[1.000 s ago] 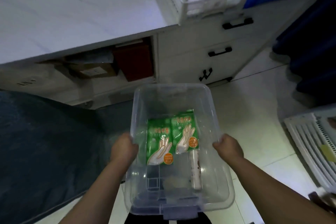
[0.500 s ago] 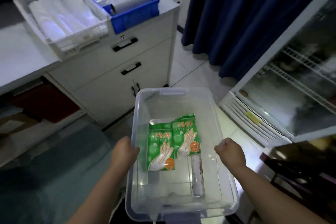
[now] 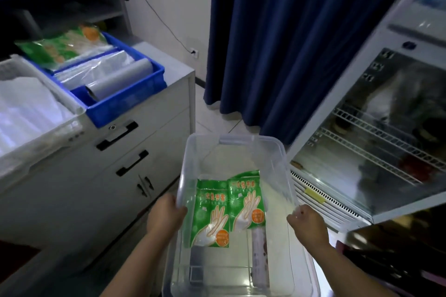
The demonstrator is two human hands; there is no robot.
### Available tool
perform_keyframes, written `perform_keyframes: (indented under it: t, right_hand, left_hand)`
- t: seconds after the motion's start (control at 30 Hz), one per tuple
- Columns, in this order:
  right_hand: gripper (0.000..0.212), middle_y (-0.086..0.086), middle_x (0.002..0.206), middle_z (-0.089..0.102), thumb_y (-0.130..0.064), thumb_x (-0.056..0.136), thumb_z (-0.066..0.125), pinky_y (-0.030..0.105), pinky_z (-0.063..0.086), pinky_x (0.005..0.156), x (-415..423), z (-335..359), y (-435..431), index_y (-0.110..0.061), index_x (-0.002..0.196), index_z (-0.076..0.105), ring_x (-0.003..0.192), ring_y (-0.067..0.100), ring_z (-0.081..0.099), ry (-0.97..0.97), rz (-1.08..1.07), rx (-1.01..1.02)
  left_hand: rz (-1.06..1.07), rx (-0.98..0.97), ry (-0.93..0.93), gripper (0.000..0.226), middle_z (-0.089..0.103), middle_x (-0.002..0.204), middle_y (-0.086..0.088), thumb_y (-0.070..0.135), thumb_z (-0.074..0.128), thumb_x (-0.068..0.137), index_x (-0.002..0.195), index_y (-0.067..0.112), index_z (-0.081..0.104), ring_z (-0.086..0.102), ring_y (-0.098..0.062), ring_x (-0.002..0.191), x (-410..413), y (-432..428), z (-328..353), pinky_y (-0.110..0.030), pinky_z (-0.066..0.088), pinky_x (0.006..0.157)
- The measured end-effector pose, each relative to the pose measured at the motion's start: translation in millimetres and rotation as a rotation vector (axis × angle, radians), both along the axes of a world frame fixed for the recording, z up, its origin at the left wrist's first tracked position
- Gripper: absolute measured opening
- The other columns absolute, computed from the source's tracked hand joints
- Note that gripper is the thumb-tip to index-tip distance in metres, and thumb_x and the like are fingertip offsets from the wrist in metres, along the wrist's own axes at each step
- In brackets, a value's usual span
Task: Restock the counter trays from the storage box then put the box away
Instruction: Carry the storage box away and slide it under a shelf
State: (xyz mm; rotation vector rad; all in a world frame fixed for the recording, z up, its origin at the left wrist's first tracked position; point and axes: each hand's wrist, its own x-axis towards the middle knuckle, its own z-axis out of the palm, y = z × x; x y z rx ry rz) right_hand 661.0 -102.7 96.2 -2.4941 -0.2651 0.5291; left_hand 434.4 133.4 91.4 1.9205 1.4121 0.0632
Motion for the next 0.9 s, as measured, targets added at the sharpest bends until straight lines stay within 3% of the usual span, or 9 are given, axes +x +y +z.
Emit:
perform_keyframes:
  t: [0.27, 0.47, 0.6, 0.77, 0.9]
  right_hand:
    - [0.022, 0.004, 0.055, 0.053, -0.012, 0.071, 0.067, 0.027, 0.034, 0.05, 74.8, 25.7, 115.0, -0.013, 0.057, 0.05, 0.053, 0.024, 0.049, -0.069, -0.083, -0.02]
    - [0.026, -0.002, 0.055, 0.052, -0.012, 0.073, 0.066, 0.022, 0.031, 0.048, 143.0, 34.5, 167.7, -0.021, 0.057, 0.047, 0.052, 0.015, 0.048, -0.108, -0.154, 0.036]
    - [0.013, 0.007, 0.067, 0.059, -0.015, 0.076, 0.065, 0.024, 0.035, 0.053, 210.2, 31.6, 204.7, -0.008, 0.069, 0.057, 0.061, 0.023, 0.052, -0.06, -0.171, 0.068]
    - [0.031, 0.003, 0.061, 0.049, -0.013, 0.078, 0.064, 0.027, 0.033, 0.055, 314.7, 29.8, 263.3, -0.015, 0.057, 0.04, 0.06, 0.02, 0.047, -0.044, -0.115, 0.133]
    - [0.021, 0.002, 0.066, 0.055, -0.015, 0.081, 0.061, 0.026, 0.037, 0.055, 401.0, 39.9, 310.4, -0.013, 0.064, 0.049, 0.063, 0.02, 0.052, -0.036, -0.035, 0.107]
  left_hand:
    - [-0.104, 0.091, 0.007, 0.013, 0.065, 0.085, -0.014, 0.019, 0.061, 0.075, 0.082, 0.008, 0.058, 0.062, -0.034, 0.08, 100.4, 136.0, 25.4, -0.029, 0.037, 0.058]
    - [-0.113, 0.116, -0.048, 0.012, 0.063, 0.077, -0.013, 0.017, 0.061, 0.077, 0.076, 0.008, 0.053, 0.058, -0.031, 0.069, 186.1, 196.4, 34.3, -0.03, 0.041, 0.055]
    - [-0.124, 0.133, -0.044, 0.011, 0.058, 0.074, -0.009, 0.015, 0.061, 0.076, 0.074, 0.011, 0.052, 0.06, -0.033, 0.073, 249.9, 232.5, 36.8, -0.03, 0.038, 0.058]
    - [-0.087, 0.222, -0.045, 0.013, 0.055, 0.073, -0.01, 0.015, 0.061, 0.075, 0.072, 0.01, 0.049, 0.049, -0.028, 0.063, 343.3, 280.5, 41.3, -0.029, 0.031, 0.052]
    - [-0.033, 0.264, -0.05, 0.012, 0.057, 0.075, -0.011, 0.015, 0.062, 0.076, 0.075, 0.008, 0.052, 0.052, -0.028, 0.064, 414.8, 317.0, 55.1, -0.029, 0.037, 0.053]
